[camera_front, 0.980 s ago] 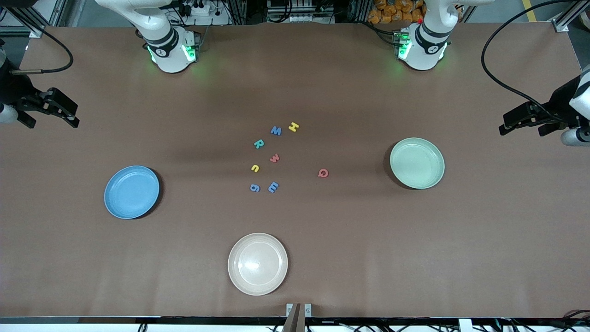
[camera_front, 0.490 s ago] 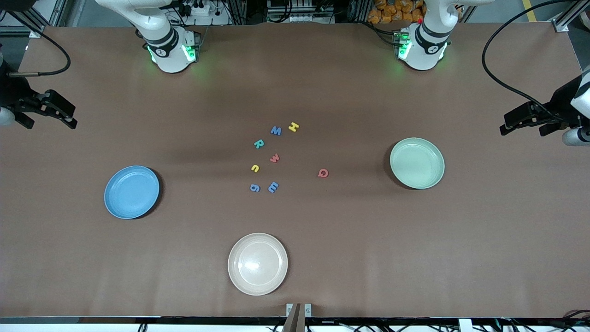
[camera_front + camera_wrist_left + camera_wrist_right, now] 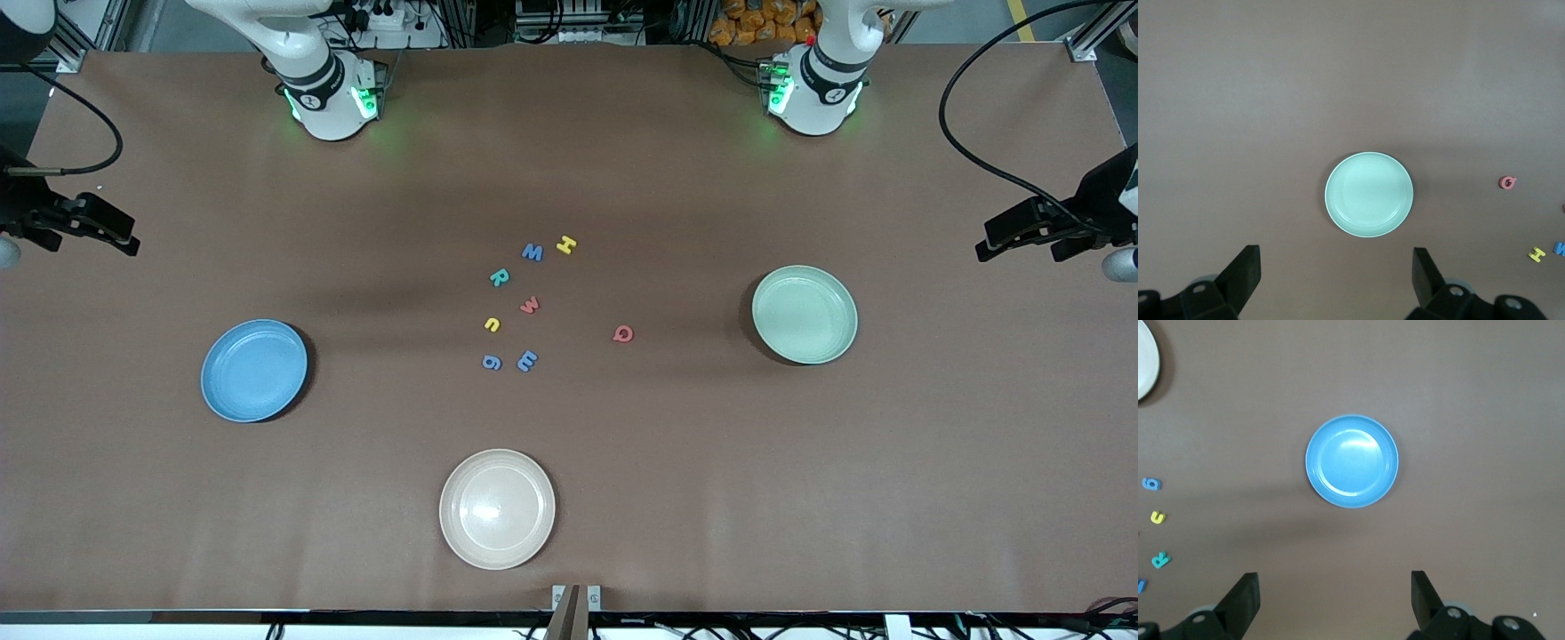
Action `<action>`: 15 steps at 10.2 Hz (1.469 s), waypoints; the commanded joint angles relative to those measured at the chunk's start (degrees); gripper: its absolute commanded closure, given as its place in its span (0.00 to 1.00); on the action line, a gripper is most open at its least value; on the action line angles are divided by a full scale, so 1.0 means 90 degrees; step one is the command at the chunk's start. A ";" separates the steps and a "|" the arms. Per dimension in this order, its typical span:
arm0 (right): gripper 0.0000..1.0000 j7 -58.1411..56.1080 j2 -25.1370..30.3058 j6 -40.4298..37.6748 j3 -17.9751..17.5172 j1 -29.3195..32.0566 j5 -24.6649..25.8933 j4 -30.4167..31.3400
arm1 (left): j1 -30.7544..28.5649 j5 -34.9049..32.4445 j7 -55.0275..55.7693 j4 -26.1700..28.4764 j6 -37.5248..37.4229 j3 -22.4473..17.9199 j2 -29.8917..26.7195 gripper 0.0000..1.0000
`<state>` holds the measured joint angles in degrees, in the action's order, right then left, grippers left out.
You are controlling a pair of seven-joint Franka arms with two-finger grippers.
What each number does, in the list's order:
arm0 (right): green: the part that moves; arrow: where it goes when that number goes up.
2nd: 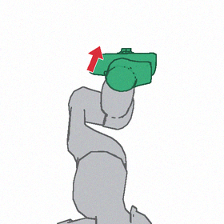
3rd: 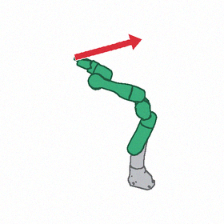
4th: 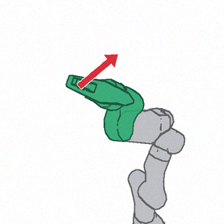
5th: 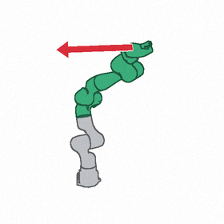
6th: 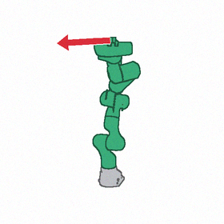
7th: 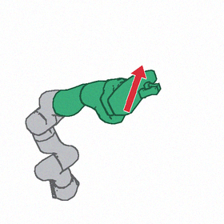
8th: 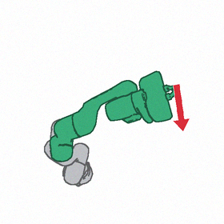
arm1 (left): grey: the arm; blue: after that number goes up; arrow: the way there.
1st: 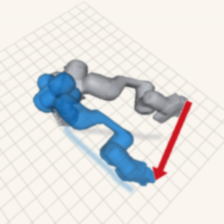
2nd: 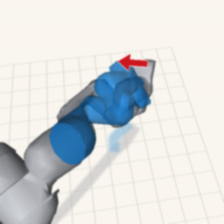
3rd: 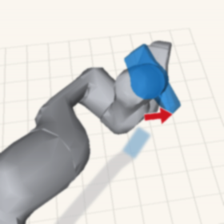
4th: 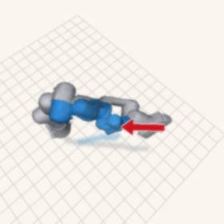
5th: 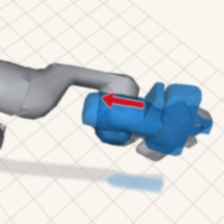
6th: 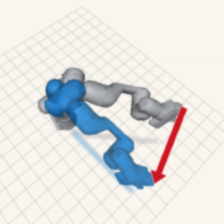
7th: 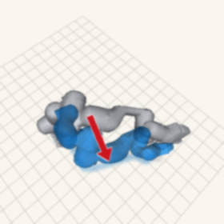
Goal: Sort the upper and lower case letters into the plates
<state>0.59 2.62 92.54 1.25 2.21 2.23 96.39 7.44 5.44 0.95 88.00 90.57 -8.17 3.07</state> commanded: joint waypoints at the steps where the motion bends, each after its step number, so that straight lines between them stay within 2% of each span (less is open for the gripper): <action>1: 0.00 -0.0066 -0.0037 -0.0351 -0.0061 0.0213 -0.0121 -0.0114 | 0.0023 -0.0126 -0.0086 -0.0022 -0.0383 0.0038 -0.0009 0.00; 5: 0.00 0.0022 -0.0652 -0.0263 -0.0080 0.0399 -0.0160 0.0129 | 0.0101 -0.0116 0.0060 -0.0071 -0.0395 0.0096 0.0088 0.00; 7: 0.00 0.0061 -0.0691 0.0018 -0.0080 0.0438 -0.0714 0.0568 | 0.0101 -0.0087 0.0080 -0.0032 -0.0395 0.0097 0.0166 0.00; 8: 0.00 0.0090 -0.0808 0.0175 -0.0090 0.0380 -0.0726 0.0589 | 0.0005 0.0097 0.0303 -0.0042 -0.0395 0.0107 0.0147 0.00; 9: 0.00 0.0497 -0.0818 0.0215 -0.0090 0.0283 -0.0668 0.0541 | -0.0141 0.0640 0.0479 -0.0013 -0.0415 0.0058 0.0176 0.00; 10: 0.00 0.0626 -0.0818 0.0273 -0.0090 0.0282 -0.0610 0.0463 | -0.0046 0.0752 0.0413 0.0026 -0.0792 0.0106 0.0379 0.00; 11: 0.00 0.0628 -0.0828 0.0380 -0.0090 0.0330 -0.0580 0.0443 | 0.0187 0.0676 0.0238 -0.0002 -0.0979 0.0319 0.0478 0.00; 13: 0.00 0.0666 -0.1217 0.0546 -0.0090 0.0253 -0.0171 0.0453 | 0.0529 0.0665 0.0178 -0.0022 -0.0972 0.0729 0.0469 0.00; 15: 0.00 0.0763 -0.1472 0.0917 -0.0100 0.0136 -0.0238 0.0433 | 0.1055 0.0559 0.0178 -0.0061 -0.0913 0.1072 0.0721 0.00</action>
<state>5.41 -8.58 99.29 0.61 4.38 -0.76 101.21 14.22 10.84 3.17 88.62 82.96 0.34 7.78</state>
